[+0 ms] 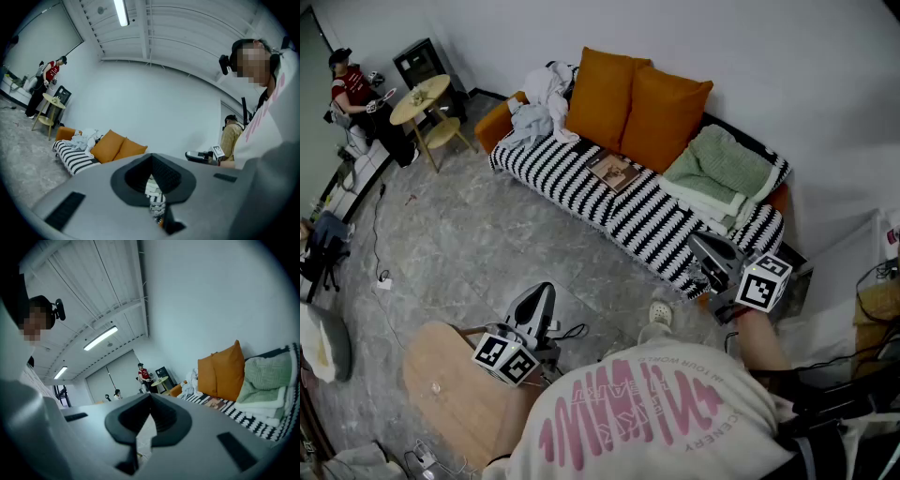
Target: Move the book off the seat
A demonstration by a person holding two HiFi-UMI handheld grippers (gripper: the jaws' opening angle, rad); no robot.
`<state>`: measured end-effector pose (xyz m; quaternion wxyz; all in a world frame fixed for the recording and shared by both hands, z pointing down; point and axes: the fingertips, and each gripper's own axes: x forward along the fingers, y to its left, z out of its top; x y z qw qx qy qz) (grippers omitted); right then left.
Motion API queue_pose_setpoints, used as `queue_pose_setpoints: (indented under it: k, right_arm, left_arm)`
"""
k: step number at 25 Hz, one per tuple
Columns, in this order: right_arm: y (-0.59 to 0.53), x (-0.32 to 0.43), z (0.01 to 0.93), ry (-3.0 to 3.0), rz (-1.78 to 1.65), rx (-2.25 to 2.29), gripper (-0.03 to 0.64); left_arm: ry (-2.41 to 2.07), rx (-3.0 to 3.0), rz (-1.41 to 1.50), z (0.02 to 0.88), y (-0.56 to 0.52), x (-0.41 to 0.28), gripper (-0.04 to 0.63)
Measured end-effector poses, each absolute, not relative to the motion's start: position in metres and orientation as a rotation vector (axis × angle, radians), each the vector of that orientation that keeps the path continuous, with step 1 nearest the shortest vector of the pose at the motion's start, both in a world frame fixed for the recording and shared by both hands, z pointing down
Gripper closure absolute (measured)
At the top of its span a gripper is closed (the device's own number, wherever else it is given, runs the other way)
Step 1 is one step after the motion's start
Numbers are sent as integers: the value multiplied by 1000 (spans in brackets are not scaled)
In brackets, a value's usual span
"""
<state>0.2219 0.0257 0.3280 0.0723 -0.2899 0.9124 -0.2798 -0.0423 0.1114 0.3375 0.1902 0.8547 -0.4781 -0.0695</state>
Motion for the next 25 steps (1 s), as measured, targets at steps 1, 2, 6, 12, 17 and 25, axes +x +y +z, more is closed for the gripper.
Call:
queue_pose_setpoints:
  k: [1,2,6,12,17,25]
  right_arm:
    - [27,222,328,2744,-841,-874,604]
    - [27,222,328,2745,-841,-876,604]
    - [27,222,327,2741,-843,-880,604]
    - [27,220,330,2741,-856,-873,604]
    - [26,222,330,2703,-876,-859,603]
    - [14,206,332,2726,-876,-819,601]
  left_arm:
    - [-1340,2405,-190,337,112,-42,589]
    - [-1336,2408,-186,337,112,-42,589]
    - [-1323,2419,-183,336,111,-41,589]
    - [-1321,2433,-163,334,110,-39,589]
    - [-1319,2441,-159,335,111,-38,589]
    - [-1355,2438,-146,331,107,-49,589]
